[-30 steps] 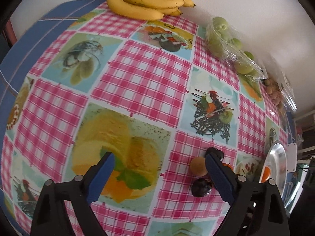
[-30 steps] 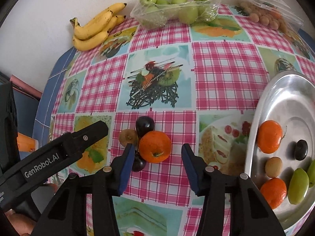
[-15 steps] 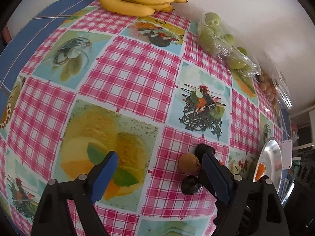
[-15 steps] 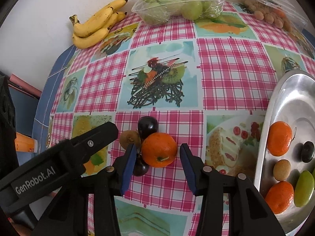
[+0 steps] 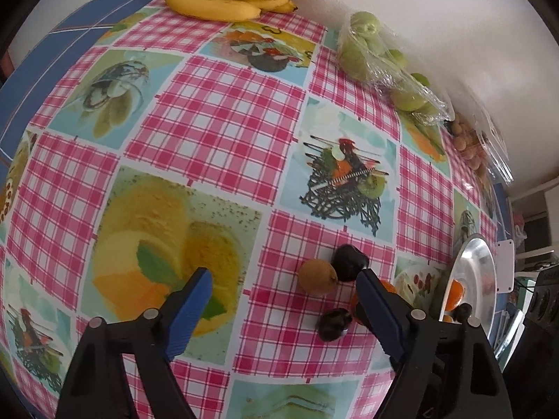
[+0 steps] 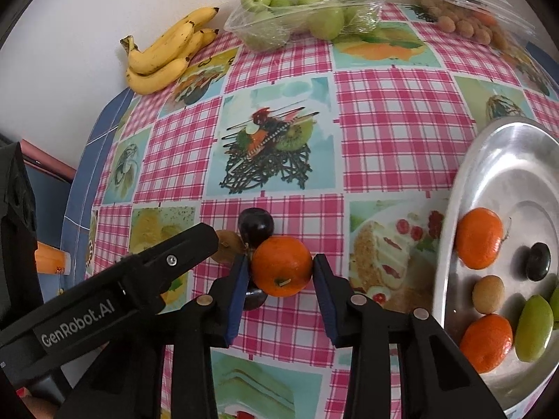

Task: Organize fruits
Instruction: 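Close the right gripper on the tangerine while the left gripper approaches a dark plum, then close the left gripper on the dark plum while the right gripper holds the tangerine, then carry the plum into the bowl with the left gripper while the right gripper carries the tangerine there, then open the left gripper to drop the plum while the right gripper releases the tangerine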

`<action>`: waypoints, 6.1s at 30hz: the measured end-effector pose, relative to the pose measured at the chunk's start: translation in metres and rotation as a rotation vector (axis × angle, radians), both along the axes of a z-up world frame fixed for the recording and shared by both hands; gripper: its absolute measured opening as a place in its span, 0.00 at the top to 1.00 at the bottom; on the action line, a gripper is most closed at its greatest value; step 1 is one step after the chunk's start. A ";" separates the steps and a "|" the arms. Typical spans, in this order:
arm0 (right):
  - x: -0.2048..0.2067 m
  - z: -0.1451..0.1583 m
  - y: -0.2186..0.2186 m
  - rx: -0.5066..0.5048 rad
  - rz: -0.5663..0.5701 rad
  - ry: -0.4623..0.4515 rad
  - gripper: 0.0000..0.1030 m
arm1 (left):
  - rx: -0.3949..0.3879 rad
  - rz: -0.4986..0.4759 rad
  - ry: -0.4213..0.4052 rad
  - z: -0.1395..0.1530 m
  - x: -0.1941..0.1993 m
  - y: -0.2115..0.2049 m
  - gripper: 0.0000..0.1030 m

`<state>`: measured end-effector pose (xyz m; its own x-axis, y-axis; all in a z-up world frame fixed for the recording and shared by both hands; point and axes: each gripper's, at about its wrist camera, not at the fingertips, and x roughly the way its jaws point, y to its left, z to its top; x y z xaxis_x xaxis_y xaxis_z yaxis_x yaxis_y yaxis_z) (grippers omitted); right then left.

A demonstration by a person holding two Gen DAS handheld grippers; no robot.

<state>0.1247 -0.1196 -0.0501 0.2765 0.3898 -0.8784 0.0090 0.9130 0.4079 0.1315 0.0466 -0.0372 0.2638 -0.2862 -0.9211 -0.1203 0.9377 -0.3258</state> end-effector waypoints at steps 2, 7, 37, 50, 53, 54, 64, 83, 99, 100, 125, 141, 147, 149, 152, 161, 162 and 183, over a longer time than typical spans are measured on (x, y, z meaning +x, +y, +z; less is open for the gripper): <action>-0.002 0.003 -0.005 0.018 -0.006 -0.002 0.69 | -0.017 -0.010 0.004 0.000 -0.001 -0.005 0.20; -0.005 0.006 -0.008 -0.014 0.000 -0.002 0.71 | -0.005 -0.026 0.002 0.003 -0.005 -0.015 0.25; 0.000 -0.002 -0.006 -0.012 -0.026 0.003 0.63 | -0.023 0.037 0.003 0.006 -0.009 -0.001 0.25; -0.019 0.005 -0.019 -0.106 -0.020 0.034 0.63 | 0.003 -0.064 0.021 -0.001 -0.009 -0.024 0.41; -0.021 0.002 -0.023 -0.103 -0.033 0.056 0.63 | 0.011 -0.088 0.020 -0.002 -0.009 -0.031 0.49; -0.021 0.001 -0.024 -0.104 -0.034 0.059 0.63 | 0.016 -0.097 0.020 -0.002 -0.009 -0.033 0.50; -0.021 -0.005 -0.026 -0.113 -0.040 0.076 0.63 | 0.051 -0.116 0.012 -0.007 -0.007 -0.039 0.60; -0.022 -0.004 -0.027 -0.106 -0.049 0.078 0.63 | 0.073 -0.137 -0.035 0.006 -0.014 -0.045 0.73; -0.035 0.029 -0.038 -0.077 -0.071 -0.005 0.63 | 0.079 -0.158 -0.146 0.044 -0.025 -0.055 0.73; -0.036 0.031 -0.039 -0.075 -0.075 -0.010 0.63 | 0.075 -0.160 -0.154 0.047 -0.026 -0.056 0.73; -0.063 0.040 -0.166 -0.098 -0.405 0.019 0.63 | 0.062 -0.361 -0.218 0.063 -0.055 -0.140 0.73; -0.062 0.023 -0.170 -0.092 -0.390 0.081 0.63 | 0.077 -0.487 -0.201 0.039 -0.064 -0.179 0.73; -0.056 0.021 -0.162 -0.108 -0.359 0.090 0.63 | 0.085 -0.494 -0.200 0.034 -0.065 -0.183 0.73; -0.056 0.020 -0.160 -0.110 -0.353 0.092 0.63 | 0.086 -0.499 -0.200 0.032 -0.065 -0.184 0.73; -0.054 0.020 -0.159 -0.104 -0.345 0.094 0.63 | 0.093 -0.503 -0.204 0.031 -0.066 -0.186 0.72; -0.051 0.022 -0.160 -0.087 -0.336 0.092 0.59 | 0.095 -0.507 -0.202 0.030 -0.066 -0.188 0.71; -0.051 0.024 -0.160 -0.089 -0.336 0.088 0.59 | 0.094 -0.506 -0.201 0.030 -0.066 -0.187 0.71; -0.055 0.031 -0.167 -0.104 -0.381 0.075 0.40 | 0.108 -0.428 -0.166 0.032 -0.061 -0.169 0.43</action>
<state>0.0697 -0.2864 -0.0193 0.3179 0.1797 -0.9310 0.3808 0.8750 0.2989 0.0705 -0.1225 -0.0048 0.2891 -0.3066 -0.9069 0.3303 0.9211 -0.2060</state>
